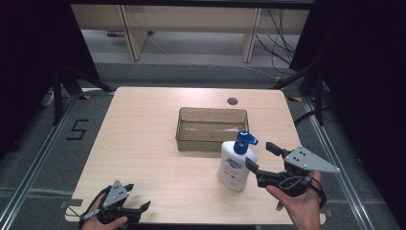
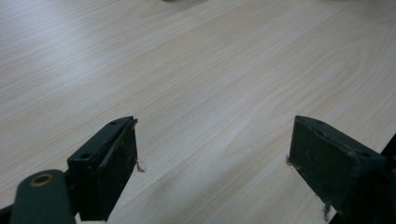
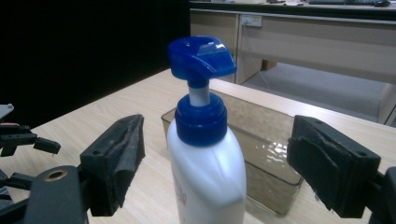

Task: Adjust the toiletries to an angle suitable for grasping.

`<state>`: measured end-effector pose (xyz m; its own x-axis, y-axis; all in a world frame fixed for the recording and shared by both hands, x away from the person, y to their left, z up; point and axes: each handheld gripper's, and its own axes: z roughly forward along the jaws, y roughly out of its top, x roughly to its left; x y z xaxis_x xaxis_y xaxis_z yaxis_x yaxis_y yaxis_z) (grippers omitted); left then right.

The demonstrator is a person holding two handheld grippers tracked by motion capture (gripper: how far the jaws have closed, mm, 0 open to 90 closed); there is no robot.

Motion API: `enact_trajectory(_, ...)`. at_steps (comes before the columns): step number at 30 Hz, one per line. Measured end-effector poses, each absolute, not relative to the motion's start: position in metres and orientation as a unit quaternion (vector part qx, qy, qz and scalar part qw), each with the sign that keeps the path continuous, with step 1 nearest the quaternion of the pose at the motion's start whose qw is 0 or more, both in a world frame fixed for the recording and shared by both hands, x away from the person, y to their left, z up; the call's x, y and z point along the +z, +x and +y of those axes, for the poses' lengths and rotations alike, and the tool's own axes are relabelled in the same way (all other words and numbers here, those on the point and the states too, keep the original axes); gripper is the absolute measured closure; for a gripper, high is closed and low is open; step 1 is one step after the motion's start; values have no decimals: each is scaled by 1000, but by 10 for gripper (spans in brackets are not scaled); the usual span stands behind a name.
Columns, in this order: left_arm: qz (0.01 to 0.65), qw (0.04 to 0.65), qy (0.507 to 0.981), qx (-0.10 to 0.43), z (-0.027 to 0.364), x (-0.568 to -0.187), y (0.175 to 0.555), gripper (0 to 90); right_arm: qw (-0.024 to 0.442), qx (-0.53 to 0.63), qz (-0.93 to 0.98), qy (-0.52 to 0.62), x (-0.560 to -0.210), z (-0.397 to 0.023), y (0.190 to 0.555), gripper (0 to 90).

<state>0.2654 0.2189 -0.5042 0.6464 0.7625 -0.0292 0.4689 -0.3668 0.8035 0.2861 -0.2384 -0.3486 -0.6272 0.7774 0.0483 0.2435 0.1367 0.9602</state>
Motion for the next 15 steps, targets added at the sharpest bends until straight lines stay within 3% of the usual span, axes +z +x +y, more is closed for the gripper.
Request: enact_trajectory(15,380,414,808,177,219,-504,265,148,240,559,719,337,-348,-217,310,260)
